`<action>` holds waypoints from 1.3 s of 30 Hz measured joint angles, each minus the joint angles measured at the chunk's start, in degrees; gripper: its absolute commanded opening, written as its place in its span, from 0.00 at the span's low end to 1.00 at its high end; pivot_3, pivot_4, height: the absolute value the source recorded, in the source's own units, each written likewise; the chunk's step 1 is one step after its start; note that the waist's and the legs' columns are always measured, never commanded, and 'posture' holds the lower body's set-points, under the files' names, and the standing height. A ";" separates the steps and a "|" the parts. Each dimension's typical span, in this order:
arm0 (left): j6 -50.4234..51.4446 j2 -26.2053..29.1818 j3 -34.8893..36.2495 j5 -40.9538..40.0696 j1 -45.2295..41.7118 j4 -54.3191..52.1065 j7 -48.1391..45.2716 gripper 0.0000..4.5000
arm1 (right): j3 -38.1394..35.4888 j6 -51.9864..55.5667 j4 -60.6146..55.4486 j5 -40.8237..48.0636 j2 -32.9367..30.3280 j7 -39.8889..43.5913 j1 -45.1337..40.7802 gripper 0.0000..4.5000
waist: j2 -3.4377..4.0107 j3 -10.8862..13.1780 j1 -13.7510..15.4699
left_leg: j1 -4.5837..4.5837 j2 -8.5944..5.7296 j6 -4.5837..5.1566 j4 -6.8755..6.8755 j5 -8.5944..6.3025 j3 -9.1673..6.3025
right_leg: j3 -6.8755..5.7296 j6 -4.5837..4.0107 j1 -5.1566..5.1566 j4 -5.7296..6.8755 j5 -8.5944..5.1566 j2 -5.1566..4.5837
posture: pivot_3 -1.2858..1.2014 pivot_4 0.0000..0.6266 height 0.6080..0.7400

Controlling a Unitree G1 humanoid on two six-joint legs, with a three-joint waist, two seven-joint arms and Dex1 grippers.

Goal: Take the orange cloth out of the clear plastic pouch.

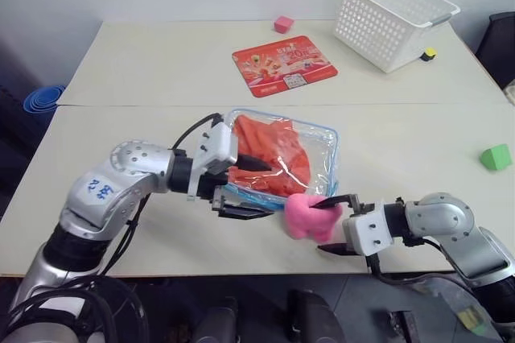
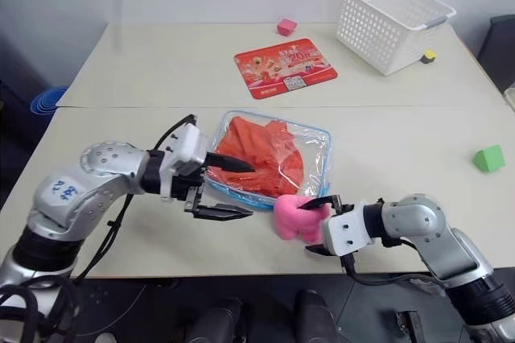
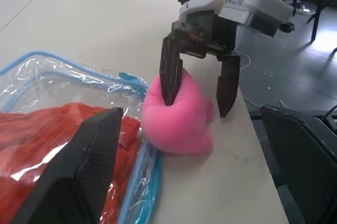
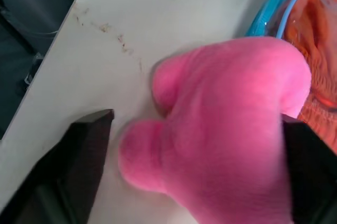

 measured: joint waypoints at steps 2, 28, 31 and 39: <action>-3.21 -2.79 -4.06 3.84 -2.33 4.09 -1.92 0.96 | -1.46 0.93 -2.25 2.58 -0.39 0.18 1.22 1.00 | 0.00 0.00 0.54 | -0.03 -0.02 0.01 0.02 0.00 0.03 | -0.01 0.00 -0.01 -0.02 0.00 0.07 | 0.52 0.24 1.00; -17.44 -18.03 -15.94 20.88 -10.33 25.05 -15.30 0.52 | -14.94 -3.69 13.02 1.48 -6.28 -2.32 -0.50 1.00 | -0.06 0.02 0.78 | -0.07 -0.09 0.17 -0.02 0.08 0.24 | -0.04 0.04 -0.13 0.07 0.02 0.03 | 0.52 0.24 1.00; -15.99 -16.16 -15.85 20.87 -9.14 23.04 -15.78 0.30 | -12.36 -8.57 14.21 0.29 -4.43 -2.56 -1.64 1.00 | -0.05 0.02 0.82 | -0.09 -0.09 0.17 0.00 0.08 0.21 | -0.03 0.04 -0.12 0.05 0.02 0.02 | 0.52 0.24 1.00; -12.27 -13.83 -15.17 20.96 -6.51 18.23 -14.31 0.00 | -7.80 -15.00 17.42 0.46 -0.49 -2.34 -6.23 0.56 | -0.05 0.01 0.99 | -0.11 -0.11 0.17 0.03 0.08 0.11 | 0.00 0.04 -0.09 0.04 0.02 -0.01 | 0.52 0.24 1.00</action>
